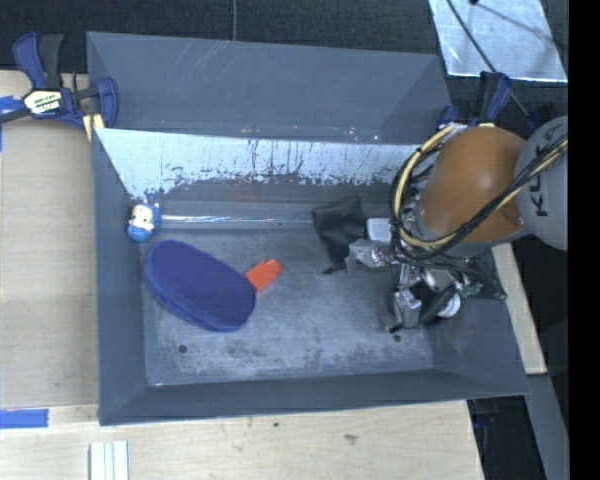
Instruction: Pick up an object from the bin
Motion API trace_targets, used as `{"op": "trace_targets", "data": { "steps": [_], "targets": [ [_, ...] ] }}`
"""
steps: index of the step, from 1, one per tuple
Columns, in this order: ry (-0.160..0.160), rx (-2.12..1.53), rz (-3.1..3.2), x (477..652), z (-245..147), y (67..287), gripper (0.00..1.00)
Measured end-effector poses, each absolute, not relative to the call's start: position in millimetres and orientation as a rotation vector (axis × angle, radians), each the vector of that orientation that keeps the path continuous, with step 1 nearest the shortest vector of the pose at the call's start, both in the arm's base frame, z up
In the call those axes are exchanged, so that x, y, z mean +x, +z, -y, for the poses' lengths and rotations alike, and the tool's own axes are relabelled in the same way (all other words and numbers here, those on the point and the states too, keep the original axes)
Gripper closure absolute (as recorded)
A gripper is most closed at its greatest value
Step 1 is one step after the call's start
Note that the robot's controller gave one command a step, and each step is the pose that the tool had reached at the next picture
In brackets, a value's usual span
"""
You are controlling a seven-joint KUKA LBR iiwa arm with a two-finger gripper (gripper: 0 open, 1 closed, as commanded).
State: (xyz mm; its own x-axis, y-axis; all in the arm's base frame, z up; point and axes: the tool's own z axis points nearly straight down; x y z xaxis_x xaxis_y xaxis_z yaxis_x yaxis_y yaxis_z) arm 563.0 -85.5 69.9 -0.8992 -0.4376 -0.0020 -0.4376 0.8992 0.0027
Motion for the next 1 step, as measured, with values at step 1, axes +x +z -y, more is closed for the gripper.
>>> {"op": "trace_targets", "data": {
  "steps": [1],
  "targets": [
    [0.027,-0.796,-3.041,556.4,100.2,69.4,0.0]
  ]
}}
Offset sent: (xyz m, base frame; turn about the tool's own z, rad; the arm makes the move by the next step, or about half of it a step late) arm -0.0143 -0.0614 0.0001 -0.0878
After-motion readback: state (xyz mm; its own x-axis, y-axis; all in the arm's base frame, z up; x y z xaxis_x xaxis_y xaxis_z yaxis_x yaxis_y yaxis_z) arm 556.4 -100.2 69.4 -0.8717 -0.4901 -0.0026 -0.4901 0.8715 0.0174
